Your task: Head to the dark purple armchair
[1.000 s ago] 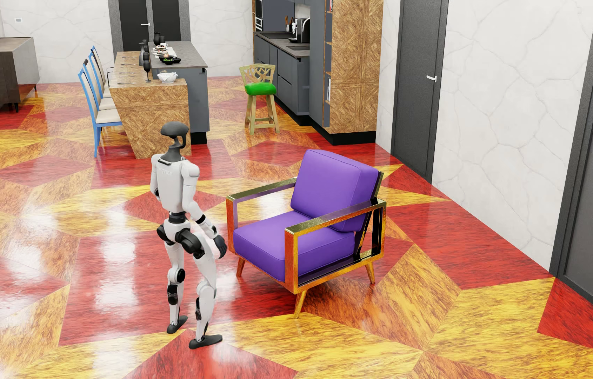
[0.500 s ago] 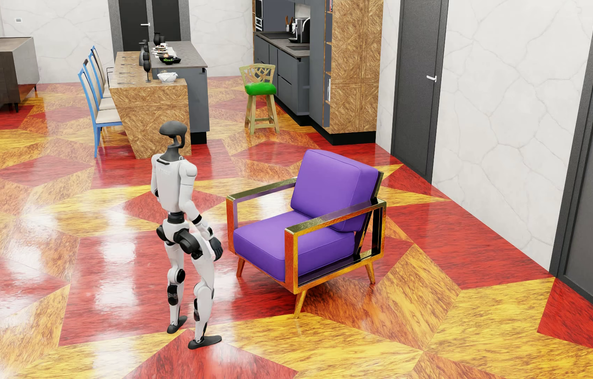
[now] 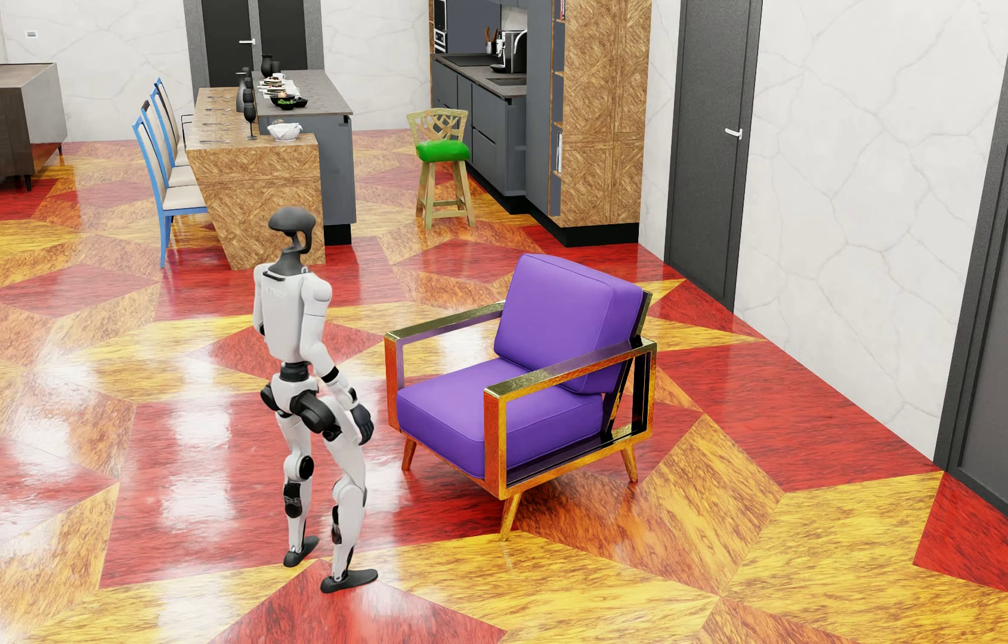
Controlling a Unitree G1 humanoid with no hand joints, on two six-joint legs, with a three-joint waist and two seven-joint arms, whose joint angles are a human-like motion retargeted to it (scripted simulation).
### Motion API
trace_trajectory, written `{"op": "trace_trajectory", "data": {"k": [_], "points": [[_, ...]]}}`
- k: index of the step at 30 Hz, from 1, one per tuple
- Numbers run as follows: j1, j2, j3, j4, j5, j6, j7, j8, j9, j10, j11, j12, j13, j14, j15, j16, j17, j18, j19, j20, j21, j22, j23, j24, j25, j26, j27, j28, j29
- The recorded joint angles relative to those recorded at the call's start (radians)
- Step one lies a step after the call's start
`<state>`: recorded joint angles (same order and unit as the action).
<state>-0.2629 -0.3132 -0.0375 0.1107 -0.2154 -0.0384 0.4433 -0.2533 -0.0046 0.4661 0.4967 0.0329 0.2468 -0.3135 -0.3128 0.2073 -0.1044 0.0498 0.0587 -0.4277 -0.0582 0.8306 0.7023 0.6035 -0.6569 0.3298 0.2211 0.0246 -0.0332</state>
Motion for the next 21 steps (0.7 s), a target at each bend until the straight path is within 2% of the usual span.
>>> {"op": "trace_trajectory", "data": {"k": [4, 8, 13, 21], "points": [[-0.01, -0.056, -0.003, -0.013, -0.031, -0.008, -0.017, 0.034, 0.008, 0.034, 0.136, -0.001, 0.006, -0.017, 0.008, -0.013, 0.0, -0.002, 0.028, -0.014, -0.013, 0.007, -0.015, -0.004, 0.012, 0.006, 0.0, -0.003, -0.009], [0.004, -0.013, -0.004, -0.014, -0.028, -0.012, -0.032, -0.002, 0.006, 0.017, 0.086, 0.006, 0.012, -0.008, -0.008, -0.013, 0.009, -0.015, 0.017, -0.02, -0.006, 0.014, -0.007, -0.014, 0.008, 0.007, 0.002, -0.001, 0.001], [0.038, 0.066, 0.0, 0.015, 0.024, -0.004, -0.016, -0.022, 0.0, -0.022, -0.053, 0.034, -0.004, 0.013, -0.006, -0.006, 0.018, -0.036, -0.003, -0.014, 0.005, 0.014, 0.008, -0.027, 0.001, 0.017, 0.001, -0.005, 0.001], [0.07, 0.087, -0.006, 0.07, 0.093, 0.015, 0.022, 0.001, -0.006, -0.062, -0.11, 0.026, -0.005, 0.037, 0.005, -0.002, 0.025, -0.069, -0.024, -0.035, -0.01, 0.006, -0.007, -0.023, 0.009, 0.013, 0.001, -0.008, -0.007]]}}
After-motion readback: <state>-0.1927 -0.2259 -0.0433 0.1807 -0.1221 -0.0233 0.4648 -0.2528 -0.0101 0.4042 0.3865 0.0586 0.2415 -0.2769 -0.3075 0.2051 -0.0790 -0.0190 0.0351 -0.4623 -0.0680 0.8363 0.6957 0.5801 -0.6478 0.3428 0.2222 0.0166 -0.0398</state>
